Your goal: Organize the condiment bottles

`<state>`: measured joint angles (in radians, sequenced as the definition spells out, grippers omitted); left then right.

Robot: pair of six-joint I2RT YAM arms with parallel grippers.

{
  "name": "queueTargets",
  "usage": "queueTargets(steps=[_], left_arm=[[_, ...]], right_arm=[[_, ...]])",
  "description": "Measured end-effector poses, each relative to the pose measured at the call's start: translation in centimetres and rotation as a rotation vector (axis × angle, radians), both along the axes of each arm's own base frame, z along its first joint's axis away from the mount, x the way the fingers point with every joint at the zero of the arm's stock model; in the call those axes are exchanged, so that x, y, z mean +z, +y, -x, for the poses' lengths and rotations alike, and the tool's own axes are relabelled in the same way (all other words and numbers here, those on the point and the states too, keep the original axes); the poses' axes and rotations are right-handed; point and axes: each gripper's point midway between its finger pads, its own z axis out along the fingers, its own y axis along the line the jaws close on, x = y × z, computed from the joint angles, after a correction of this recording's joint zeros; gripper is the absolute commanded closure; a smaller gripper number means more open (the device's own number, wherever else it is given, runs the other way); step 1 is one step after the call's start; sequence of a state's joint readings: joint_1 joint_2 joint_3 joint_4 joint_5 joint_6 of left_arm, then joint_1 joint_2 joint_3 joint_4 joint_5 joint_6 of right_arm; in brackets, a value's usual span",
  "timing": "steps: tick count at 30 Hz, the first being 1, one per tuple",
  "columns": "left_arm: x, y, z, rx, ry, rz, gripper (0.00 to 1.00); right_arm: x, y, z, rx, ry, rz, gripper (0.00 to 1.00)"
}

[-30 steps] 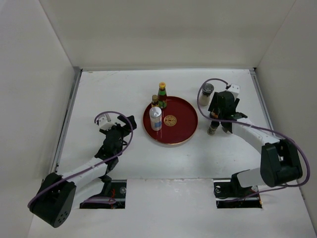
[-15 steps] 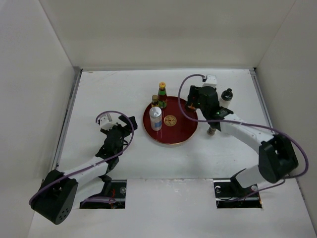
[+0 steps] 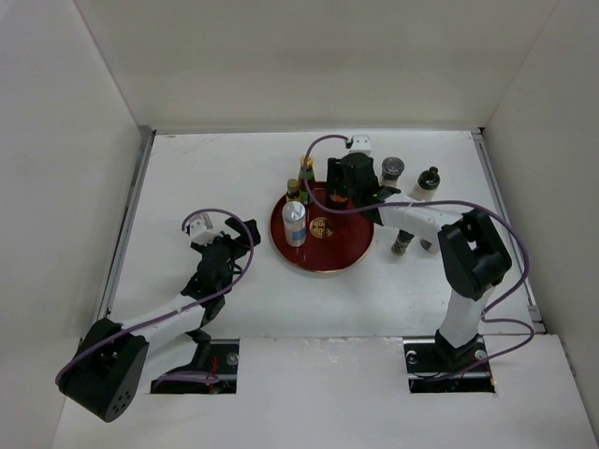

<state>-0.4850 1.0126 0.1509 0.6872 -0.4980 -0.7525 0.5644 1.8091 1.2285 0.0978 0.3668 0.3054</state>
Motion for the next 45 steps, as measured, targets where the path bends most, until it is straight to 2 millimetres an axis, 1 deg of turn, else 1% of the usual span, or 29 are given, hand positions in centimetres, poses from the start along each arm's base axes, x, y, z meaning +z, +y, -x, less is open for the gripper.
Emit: queueTargets(steps=[3,4,6,8,11,13,14,16,18,19,20,22,23,25,27,30,33,35,38,39,41,45], left_arm=[[-0.1,-0.1,0.0,-0.006,0.002,0.0,0.0],[0.0,-0.1,0.0,-0.006,0.0,0.001,0.0],[0.0,-0.2,0.0,-0.011,-0.003,0.003,0.0],[0.0,-0.3,0.0,-0.014,-0.001,0.003,0.0],[0.0,-0.4,0.0,-0.017,-0.002,0.004,0.0],[0.0,-0.4,0.0,-0.018,-0.002,0.004,0.0],[0.0,-0.4,0.0,-0.019,-0.002,0.004,0.0],[0.0,-0.5,0.0,-0.022,-0.002,0.005,0.0],[0.0,-0.5,0.0,-0.025,-0.001,0.005,0.0],[-0.1,-0.5,0.0,-0.025,0.0,0.005,0.0],[-0.2,-0.6,-0.1,-0.026,0.004,0.002,0.0],[-0.5,-0.6,0.0,-0.029,0.013,-0.001,0.0],[-0.6,-0.6,0.0,-0.032,0.014,-0.001,0.0],[-0.5,-0.7,0.0,-0.033,0.013,0.0,0.0],[-0.6,-0.7,-0.1,-0.033,0.014,-0.001,0.0],[-0.8,-0.8,0.0,-0.038,0.019,-0.003,0.0],[-0.7,-0.8,-0.1,-0.039,0.018,-0.002,0.0],[-0.9,-0.8,-0.1,-0.04,0.023,-0.004,0.0],[-1.1,-0.9,-0.1,-0.041,0.03,-0.007,0.0],[-1.1,-0.9,-0.1,-0.041,0.03,-0.007,0.0],[-1.1,-0.9,-0.1,-0.041,0.03,-0.007,0.0],[-1.1,-0.9,-0.1,-0.045,0.029,-0.007,0.0]], right_arm=[[-0.4,0.4,-0.5,0.002,-0.005,0.01,0.36],[-0.3,0.5,-0.6,0.003,-0.009,0.01,0.32],[-0.4,0.8,-0.5,0.008,-0.013,0.013,0.18],[-0.1,1.1,-0.5,0.011,-0.023,0.012,0.1],[1.4,1.5,-0.6,0.015,-0.059,-0.007,0.02],[3.1,1.3,-0.3,0.015,-0.087,-0.025,0.0],[4.4,1.0,0.1,0.014,-0.106,-0.037,0.0],[6.9,-0.1,0.9,0.004,-0.148,-0.064,0.0],[9.4,-2.2,1.4,-0.028,-0.194,-0.091,0.0],[10.7,-3.8,1.3,-0.059,-0.222,-0.105,0.0],[11.6,-5.3,1.0,-0.094,-0.243,-0.113,0.0],[12.4,-8.9,0.1,-0.182,-0.266,-0.112,0.0],[12.3,-10.7,-0.4,-0.227,-0.267,-0.102,0.0],[11.0,-13.5,-1.3,-0.298,-0.244,-0.074,0.0],[9.0,-14.9,-2.2,-0.332,-0.201,-0.042,0.0],[5.7,-15.7,-2.9,-0.348,-0.123,0.003,0.0],[3.1,-15.9,-2.9,-0.346,-0.059,0.029,0.0],[2.1,-15.8,-3.1,-0.336,-0.031,0.032,0.0],[1.2,-15.5,-3.7,-0.324,-0.011,0.026,0.0],[1.0,-15.5,-3.9,-0.323,-0.008,0.026,0.03],[0.6,-15.3,-4.4,-0.317,-0.005,0.026,0.18],[0.0,-15.0,-5.1,-0.31,-0.009,0.028,0.43]])
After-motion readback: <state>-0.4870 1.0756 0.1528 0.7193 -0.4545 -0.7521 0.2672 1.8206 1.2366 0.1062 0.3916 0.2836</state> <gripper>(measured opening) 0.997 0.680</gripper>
